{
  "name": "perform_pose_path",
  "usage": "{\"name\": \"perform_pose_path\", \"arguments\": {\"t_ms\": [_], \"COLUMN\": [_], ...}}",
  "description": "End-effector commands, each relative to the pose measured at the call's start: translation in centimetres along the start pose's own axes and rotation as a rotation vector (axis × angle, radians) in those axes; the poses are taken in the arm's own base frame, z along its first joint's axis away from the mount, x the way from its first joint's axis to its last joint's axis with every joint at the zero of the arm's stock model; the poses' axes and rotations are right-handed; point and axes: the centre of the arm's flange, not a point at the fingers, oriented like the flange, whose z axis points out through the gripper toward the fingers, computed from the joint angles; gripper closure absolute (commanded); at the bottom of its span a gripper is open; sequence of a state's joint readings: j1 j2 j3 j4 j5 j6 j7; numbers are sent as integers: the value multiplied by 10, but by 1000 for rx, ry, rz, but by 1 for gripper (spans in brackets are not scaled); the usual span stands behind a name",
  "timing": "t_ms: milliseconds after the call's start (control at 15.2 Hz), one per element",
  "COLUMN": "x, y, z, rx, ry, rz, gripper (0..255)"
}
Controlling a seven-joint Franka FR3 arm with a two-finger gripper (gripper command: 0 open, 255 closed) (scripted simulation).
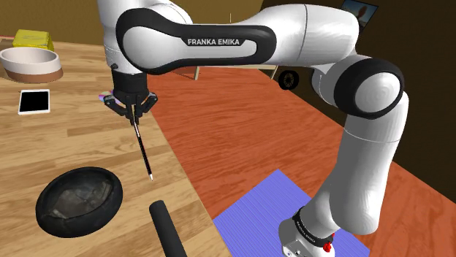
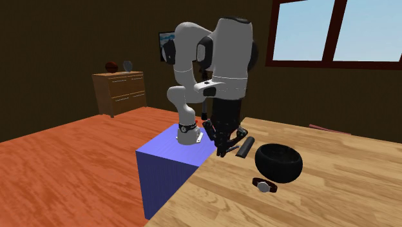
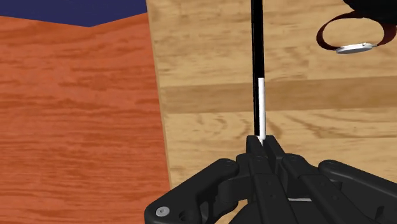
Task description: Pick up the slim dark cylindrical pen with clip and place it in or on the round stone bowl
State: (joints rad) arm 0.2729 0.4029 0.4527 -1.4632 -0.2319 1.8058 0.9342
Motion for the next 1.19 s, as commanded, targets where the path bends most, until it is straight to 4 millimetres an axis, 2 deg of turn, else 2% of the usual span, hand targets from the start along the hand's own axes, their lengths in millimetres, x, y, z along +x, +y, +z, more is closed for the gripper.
{"name": "perform_pose_path", "arguments": {"t_ms": [0, 396, 1122], "x": [1, 2, -77], "y": [2, 3, -118], "z": [-10, -40, -58], "rx": [0, 0, 0], "ry": [-1, -1, -1], "rz": [0, 0, 0], "gripper": [255, 255, 255]}}
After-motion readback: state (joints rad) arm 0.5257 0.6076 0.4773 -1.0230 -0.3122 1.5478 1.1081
